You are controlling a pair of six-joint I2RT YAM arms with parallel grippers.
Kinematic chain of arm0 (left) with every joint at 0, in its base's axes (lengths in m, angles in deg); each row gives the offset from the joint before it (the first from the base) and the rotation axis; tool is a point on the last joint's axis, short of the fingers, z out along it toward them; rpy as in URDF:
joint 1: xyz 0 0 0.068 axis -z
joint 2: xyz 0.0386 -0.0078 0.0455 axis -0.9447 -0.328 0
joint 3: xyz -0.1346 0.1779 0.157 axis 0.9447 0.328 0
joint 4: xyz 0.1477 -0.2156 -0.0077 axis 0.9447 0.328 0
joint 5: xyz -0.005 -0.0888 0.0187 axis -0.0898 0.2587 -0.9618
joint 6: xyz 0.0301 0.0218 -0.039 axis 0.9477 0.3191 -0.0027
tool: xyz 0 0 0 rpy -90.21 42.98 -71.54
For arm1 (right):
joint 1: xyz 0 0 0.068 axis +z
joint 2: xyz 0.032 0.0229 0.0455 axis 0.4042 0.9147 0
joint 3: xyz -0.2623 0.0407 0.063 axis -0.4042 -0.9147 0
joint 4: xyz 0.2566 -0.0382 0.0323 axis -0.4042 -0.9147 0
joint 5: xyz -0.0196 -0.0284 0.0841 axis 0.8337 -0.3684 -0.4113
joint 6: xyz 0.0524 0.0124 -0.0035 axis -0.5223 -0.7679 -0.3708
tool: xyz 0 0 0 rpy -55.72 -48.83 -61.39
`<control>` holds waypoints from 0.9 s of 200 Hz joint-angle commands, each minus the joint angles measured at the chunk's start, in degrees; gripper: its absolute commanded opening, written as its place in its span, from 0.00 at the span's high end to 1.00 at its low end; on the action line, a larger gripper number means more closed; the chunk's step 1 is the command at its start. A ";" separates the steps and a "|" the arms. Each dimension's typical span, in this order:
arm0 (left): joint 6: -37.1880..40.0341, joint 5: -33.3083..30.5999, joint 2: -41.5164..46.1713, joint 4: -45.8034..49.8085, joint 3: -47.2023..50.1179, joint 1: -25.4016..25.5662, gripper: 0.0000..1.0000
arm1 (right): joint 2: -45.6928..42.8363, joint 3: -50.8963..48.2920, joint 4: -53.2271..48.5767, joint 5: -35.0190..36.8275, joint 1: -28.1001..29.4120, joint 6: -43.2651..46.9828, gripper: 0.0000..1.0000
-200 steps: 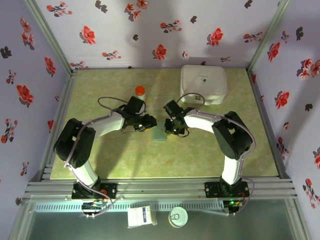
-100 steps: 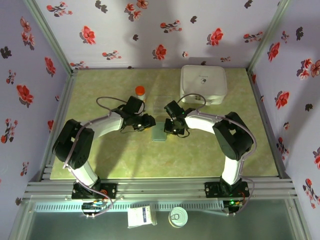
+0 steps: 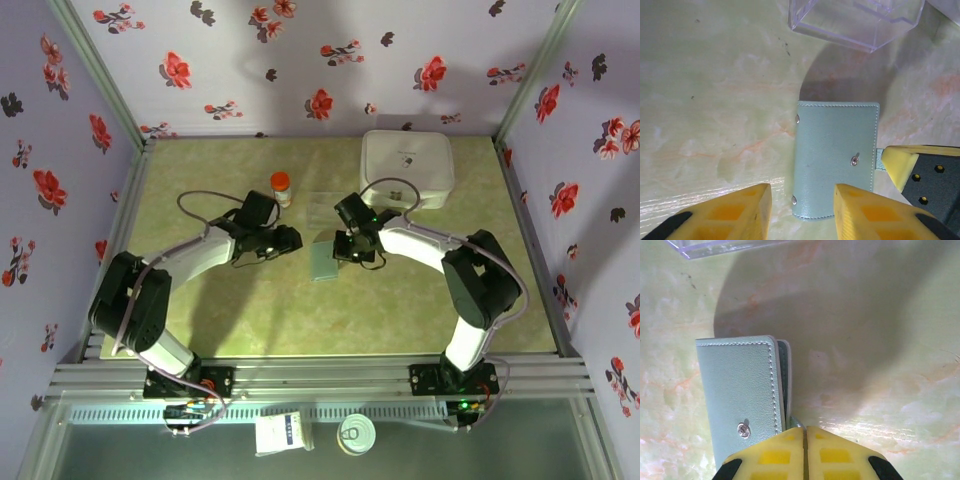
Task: Take the credit cards out of the card holder
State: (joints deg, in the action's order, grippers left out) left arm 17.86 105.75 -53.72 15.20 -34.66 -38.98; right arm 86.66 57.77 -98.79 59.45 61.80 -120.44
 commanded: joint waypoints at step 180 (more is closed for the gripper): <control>2.52 5.61 2.28 0.10 2.90 -3.05 0.62 | -0.06 13.34 -11.20 1.30 5.73 -0.23 0.95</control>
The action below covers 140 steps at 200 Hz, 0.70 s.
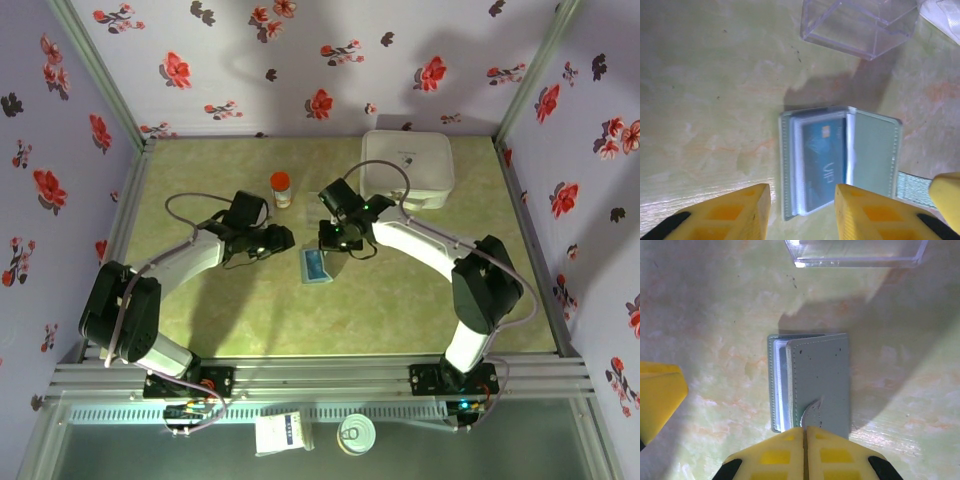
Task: Take the credit cards out of the card holder
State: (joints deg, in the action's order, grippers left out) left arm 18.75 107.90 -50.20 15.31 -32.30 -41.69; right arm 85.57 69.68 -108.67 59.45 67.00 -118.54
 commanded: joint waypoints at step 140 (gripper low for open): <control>0.57 7.73 -13.65 -5.13 -1.87 2.91 0.94 | -2.71 -7.99 -2.66 6.02 -5.09 1.04 0.95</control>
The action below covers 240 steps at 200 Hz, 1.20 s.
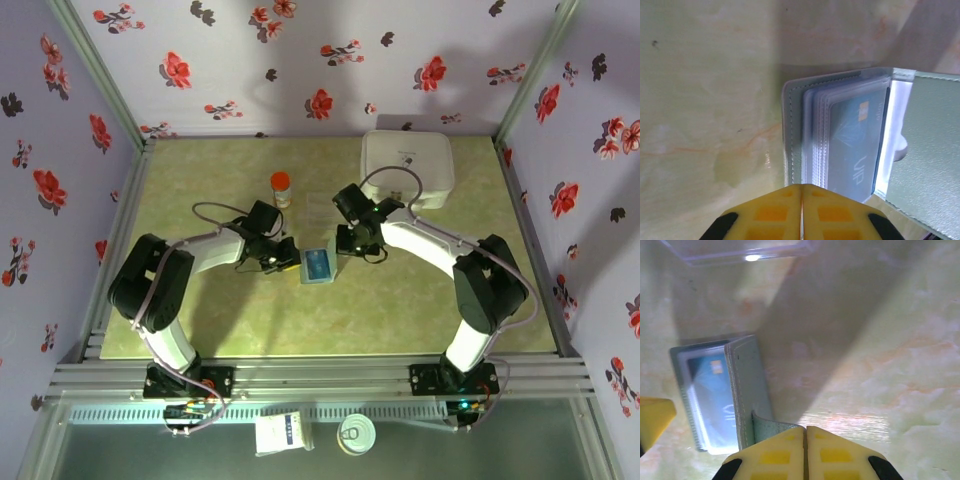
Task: Take the credit cards out of the card holder
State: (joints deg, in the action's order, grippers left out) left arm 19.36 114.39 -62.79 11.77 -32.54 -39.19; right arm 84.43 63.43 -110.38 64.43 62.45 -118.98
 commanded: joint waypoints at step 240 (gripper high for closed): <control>0.70 -5.72 -0.12 3.02 2.58 0.25 1.00 | 7.60 -1.86 -1.48 4.81 -3.72 8.30 0.94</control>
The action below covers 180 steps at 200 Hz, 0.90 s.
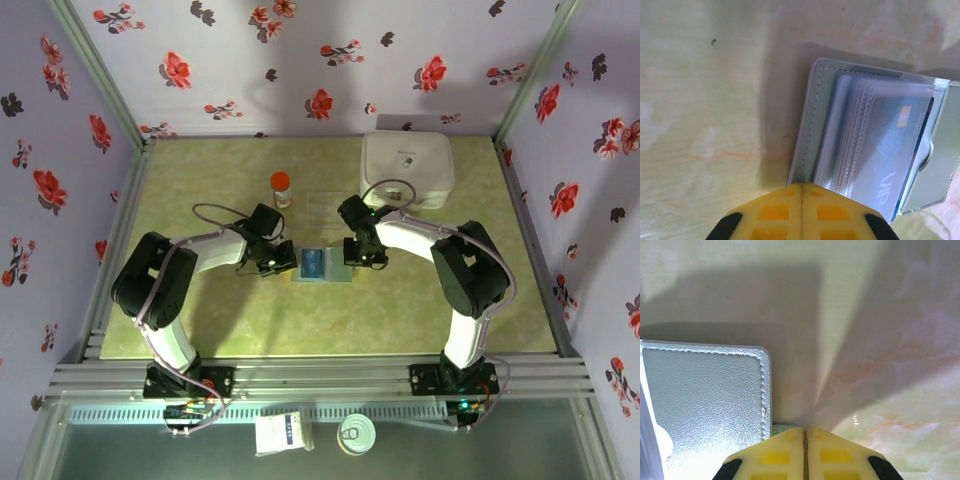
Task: Take the credit cards out of the card holder
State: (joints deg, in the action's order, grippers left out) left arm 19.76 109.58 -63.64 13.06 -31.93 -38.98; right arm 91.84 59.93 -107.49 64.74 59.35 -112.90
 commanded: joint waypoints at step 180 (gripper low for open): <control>-0.95 1.39 2.71 0.92 3.42 0.20 1.00 | -4.02 1.17 -10.88 12.22 -1.90 1.28 0.64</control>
State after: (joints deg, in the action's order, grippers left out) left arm 19.71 110.50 -62.70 11.22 -30.11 -38.98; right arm 91.62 60.41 -115.58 75.32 57.32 -110.41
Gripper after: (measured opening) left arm 0.045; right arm 0.353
